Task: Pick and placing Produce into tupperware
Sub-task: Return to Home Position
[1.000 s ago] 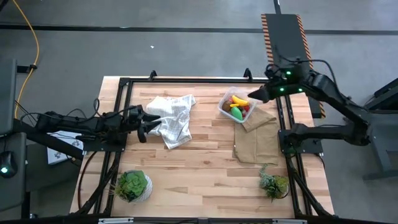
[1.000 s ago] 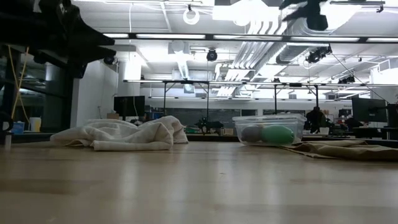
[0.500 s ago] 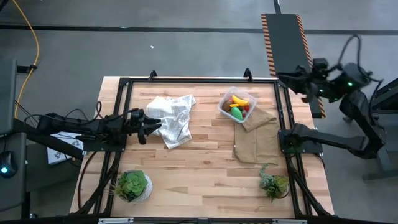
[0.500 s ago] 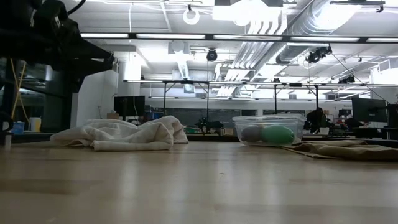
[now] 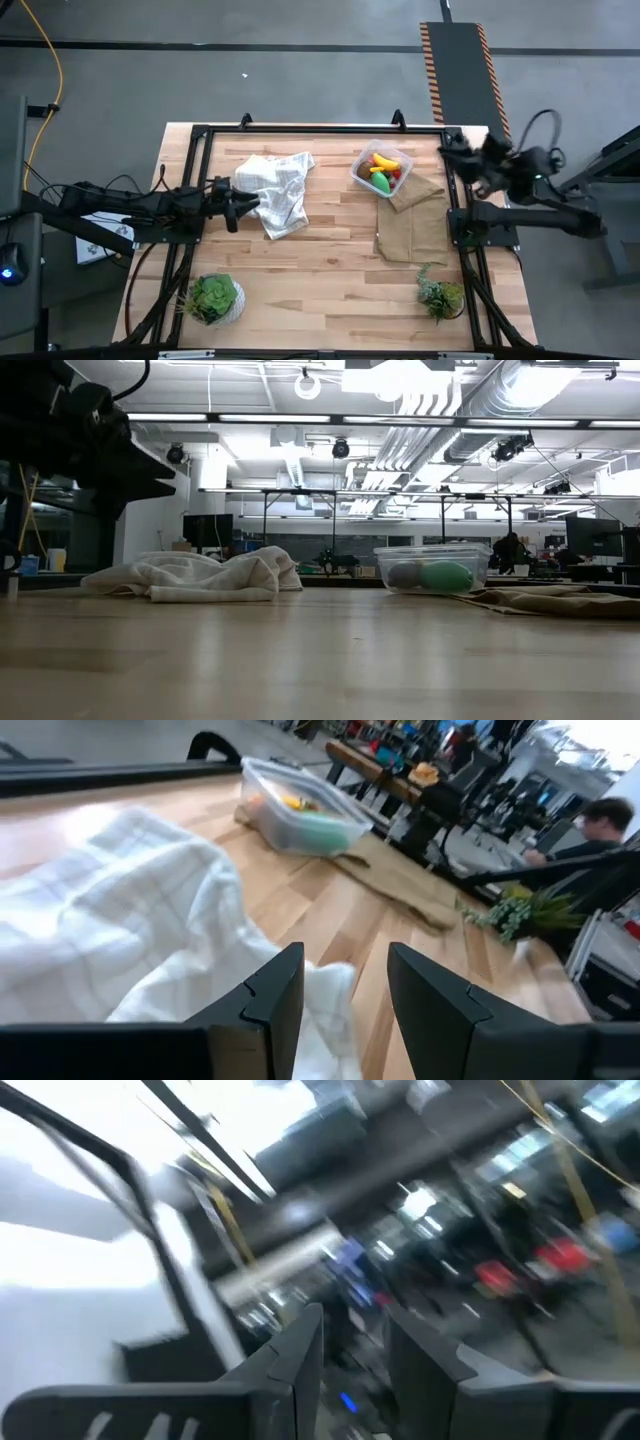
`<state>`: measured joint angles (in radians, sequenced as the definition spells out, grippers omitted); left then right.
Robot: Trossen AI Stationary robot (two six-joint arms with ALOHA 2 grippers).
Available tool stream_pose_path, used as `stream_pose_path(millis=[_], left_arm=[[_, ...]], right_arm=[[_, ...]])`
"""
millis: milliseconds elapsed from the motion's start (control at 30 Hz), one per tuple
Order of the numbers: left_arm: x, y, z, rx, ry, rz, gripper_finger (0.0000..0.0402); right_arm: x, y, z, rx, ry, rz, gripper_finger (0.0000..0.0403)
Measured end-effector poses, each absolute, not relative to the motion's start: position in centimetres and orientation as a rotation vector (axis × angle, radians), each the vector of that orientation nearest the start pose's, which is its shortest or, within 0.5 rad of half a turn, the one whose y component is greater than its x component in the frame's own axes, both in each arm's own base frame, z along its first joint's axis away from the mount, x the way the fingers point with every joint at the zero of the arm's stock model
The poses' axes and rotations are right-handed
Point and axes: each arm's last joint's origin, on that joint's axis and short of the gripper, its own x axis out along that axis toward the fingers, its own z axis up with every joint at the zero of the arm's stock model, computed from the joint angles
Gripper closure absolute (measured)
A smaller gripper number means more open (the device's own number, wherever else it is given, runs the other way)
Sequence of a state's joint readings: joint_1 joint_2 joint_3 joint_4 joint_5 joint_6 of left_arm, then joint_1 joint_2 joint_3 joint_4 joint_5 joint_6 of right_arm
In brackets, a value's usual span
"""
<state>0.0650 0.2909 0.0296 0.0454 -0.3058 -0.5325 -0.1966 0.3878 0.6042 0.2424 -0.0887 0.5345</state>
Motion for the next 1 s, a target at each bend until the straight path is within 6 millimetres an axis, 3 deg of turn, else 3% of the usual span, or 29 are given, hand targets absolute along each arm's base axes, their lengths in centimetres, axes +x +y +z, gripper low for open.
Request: stream_pose_path(millis=[300,467,1000], left_arm=[[11.1,1.6,14.9,-0.480,0.158,0.428,0.0268],[11.1,1.6,14.9,-0.457,0.163,0.426,0.0268],[11.1,1.6,14.9,-0.421,0.174,0.412,0.0268]], right_arm=[[10.5,0.5,32.5,0.327,-0.263,-0.156,0.0307],[11.2,1.4,29.3,0.320,-0.230,-0.164,0.0307],[8.7,0.8,24.0,0.337,-0.293,-0.185,0.0307]])
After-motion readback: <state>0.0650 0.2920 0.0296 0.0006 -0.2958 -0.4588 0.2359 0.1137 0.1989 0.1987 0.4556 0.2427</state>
